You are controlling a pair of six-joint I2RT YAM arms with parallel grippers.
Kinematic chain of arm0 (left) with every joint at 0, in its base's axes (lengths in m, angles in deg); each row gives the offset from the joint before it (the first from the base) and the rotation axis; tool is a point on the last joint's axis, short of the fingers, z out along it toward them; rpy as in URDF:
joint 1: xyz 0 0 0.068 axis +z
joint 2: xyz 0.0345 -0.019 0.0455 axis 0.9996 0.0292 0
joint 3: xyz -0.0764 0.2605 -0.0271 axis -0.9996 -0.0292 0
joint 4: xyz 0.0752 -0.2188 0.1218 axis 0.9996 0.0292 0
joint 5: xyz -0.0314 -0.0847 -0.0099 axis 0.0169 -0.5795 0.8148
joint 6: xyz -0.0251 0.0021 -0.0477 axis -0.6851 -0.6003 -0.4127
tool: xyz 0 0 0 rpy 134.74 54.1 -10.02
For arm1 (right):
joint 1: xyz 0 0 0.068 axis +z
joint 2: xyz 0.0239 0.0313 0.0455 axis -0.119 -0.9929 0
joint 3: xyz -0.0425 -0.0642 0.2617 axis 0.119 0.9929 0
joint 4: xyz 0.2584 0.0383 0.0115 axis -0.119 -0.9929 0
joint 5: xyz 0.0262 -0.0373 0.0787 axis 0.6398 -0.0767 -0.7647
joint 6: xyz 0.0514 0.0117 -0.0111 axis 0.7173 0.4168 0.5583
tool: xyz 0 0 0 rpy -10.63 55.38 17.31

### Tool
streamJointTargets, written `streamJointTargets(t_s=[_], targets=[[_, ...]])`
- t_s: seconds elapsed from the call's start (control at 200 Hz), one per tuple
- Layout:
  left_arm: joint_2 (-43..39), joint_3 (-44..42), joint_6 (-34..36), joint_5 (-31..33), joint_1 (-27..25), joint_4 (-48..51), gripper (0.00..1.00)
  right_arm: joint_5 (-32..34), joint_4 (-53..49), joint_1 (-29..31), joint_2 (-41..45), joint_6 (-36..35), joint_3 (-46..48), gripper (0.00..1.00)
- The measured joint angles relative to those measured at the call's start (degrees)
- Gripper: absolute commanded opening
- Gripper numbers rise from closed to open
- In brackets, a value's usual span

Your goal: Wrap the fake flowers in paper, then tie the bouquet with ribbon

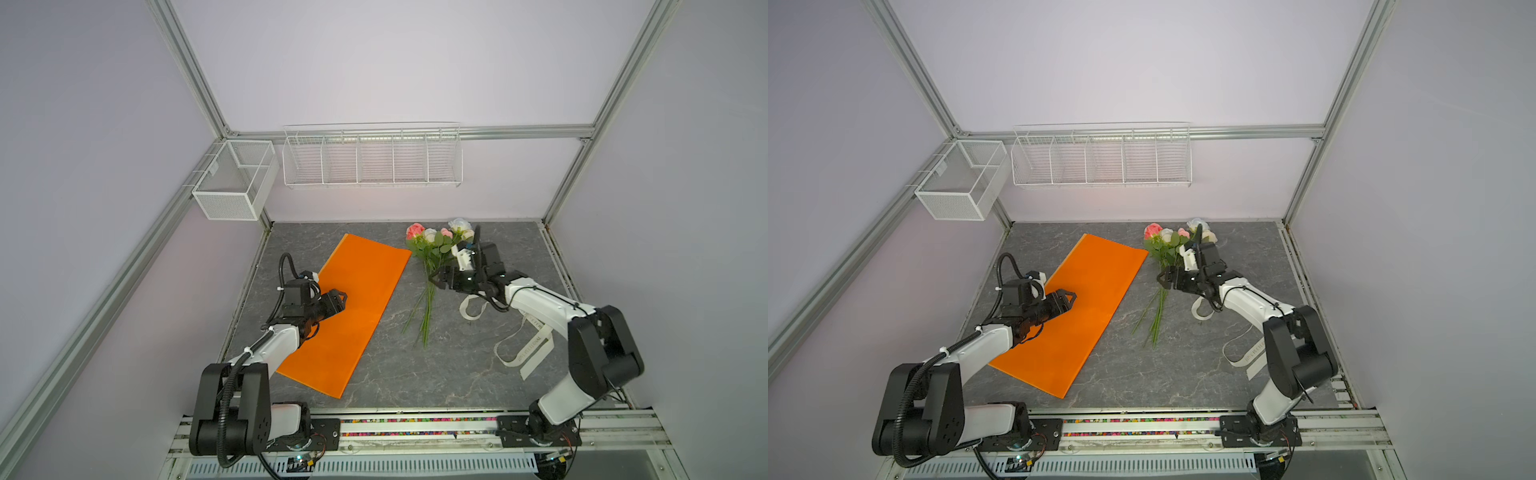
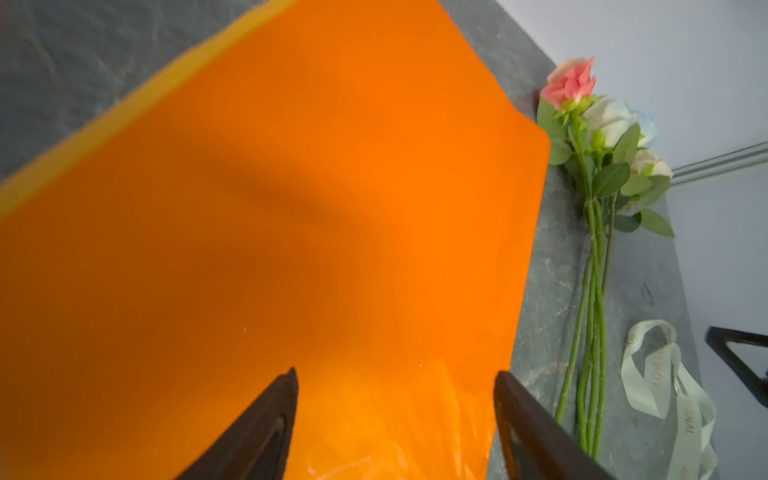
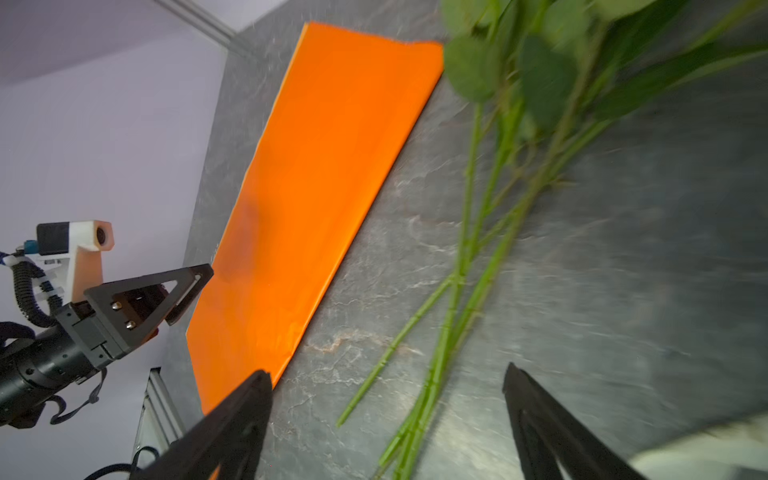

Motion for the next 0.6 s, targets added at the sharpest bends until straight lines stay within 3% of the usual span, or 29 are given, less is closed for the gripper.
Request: streamJointTargets(t_s=[0.125,0.26,0.43,0.605], targets=[[1.53,-0.07,-0.76,-1.60,0.00,2.99,0.75,1.62,-3.96,5.51,-10.78,1.70,-11.93,0.93],[2.67,0.13,-0.87,-2.99,0.00,6.51,0.73,3.67,-6.82,7.58,-19.80,3.32,-21.57,0.93],[5.90,0.83,-1.11,-5.57,-0.17,7.72,0.71,4.79,-9.79,7.54,-27.87,4.87,-27.52,0.94],[7.30,1.29,-2.60,-7.04,-1.25,6.51,0.70,6.64,-12.50,6.84,-29.18,4.76,-29.70,0.94]])
